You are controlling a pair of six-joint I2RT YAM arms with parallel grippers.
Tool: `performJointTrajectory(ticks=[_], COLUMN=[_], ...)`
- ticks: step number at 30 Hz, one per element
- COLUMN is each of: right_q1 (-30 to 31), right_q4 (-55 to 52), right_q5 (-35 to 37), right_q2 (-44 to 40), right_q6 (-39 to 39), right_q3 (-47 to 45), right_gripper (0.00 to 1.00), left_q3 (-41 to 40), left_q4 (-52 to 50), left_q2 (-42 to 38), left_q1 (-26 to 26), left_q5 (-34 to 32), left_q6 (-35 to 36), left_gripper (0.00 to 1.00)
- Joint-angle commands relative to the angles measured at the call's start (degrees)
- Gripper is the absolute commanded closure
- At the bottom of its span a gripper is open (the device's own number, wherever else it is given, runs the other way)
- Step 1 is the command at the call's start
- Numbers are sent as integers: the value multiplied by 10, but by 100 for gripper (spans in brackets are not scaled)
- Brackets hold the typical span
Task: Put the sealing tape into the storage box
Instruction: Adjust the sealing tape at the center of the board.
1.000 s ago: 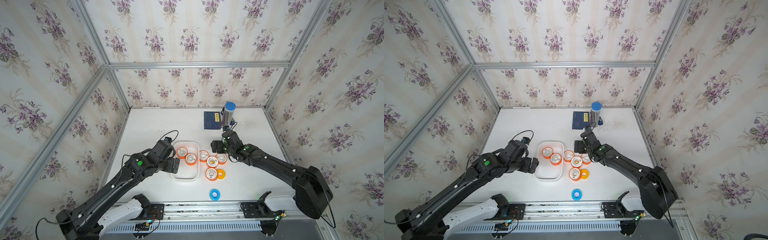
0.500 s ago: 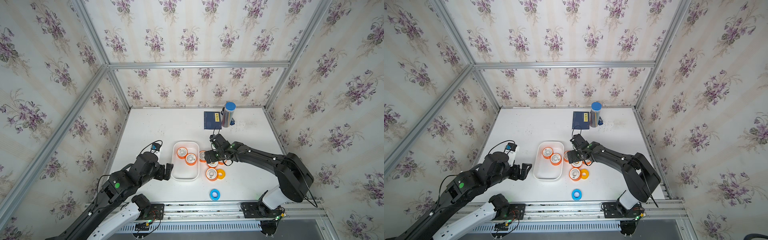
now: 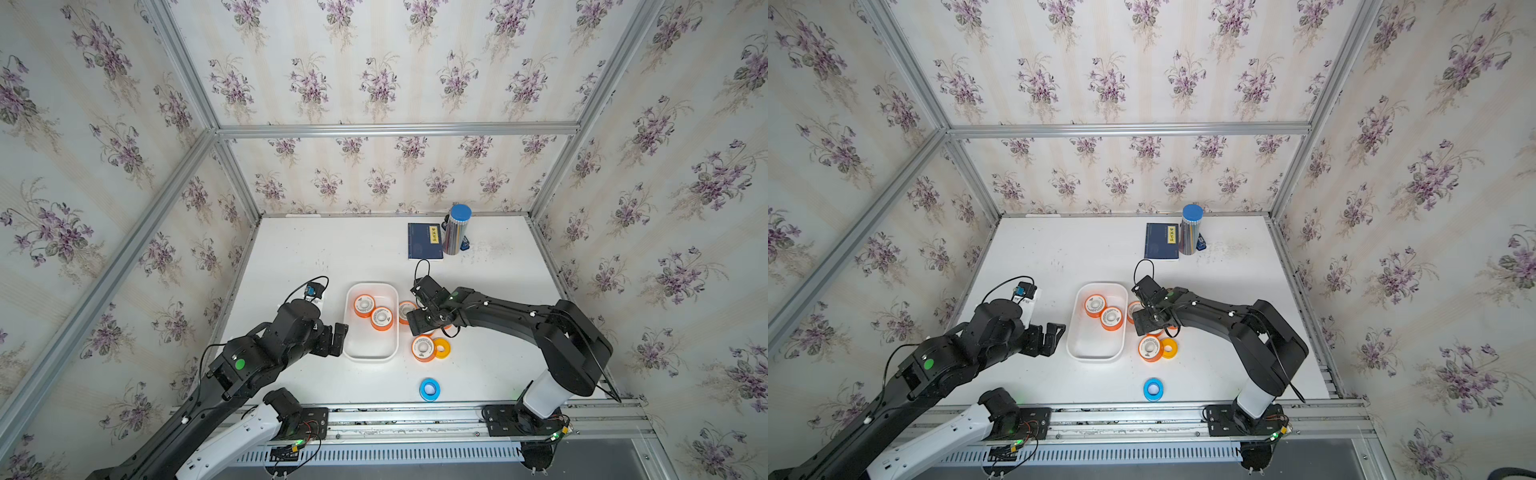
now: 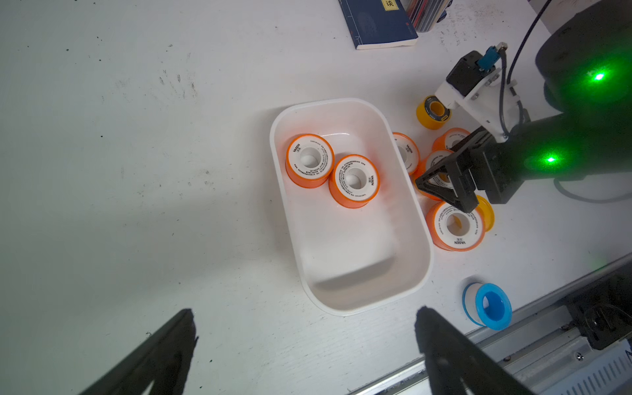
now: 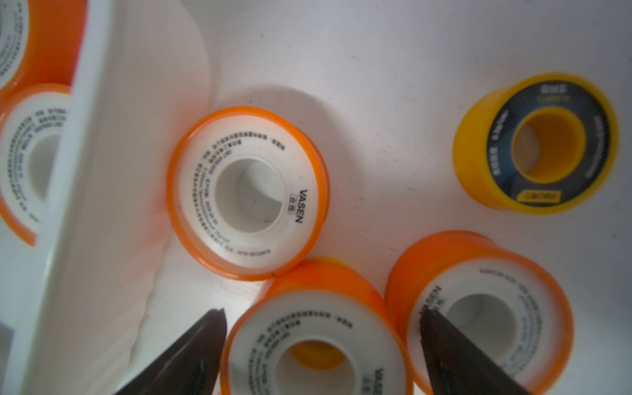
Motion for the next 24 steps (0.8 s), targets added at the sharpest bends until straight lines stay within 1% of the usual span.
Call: performJointTrajectory(ticks=[1,11,17,24], right_q1=[1,8,8,8], right_q4=[-9,-20,-39,-54], right_q5=[19,23,44,22], right_q2=[5,1,-27,-62], right_q6=[7,14,17,14], right_q3=[3,15,36,67], right_gripper=[10,23,24,26], left_q3=[1,1,1,0], left_q4=[0,-2,-3,-2], left_q2=[2,3,4,5], left_q1=[0,0,1,2], left_q5=[-6,-13,-17,-21], left_q6=[2,1,-1,-4], left_gripper=[0,0,0,0])
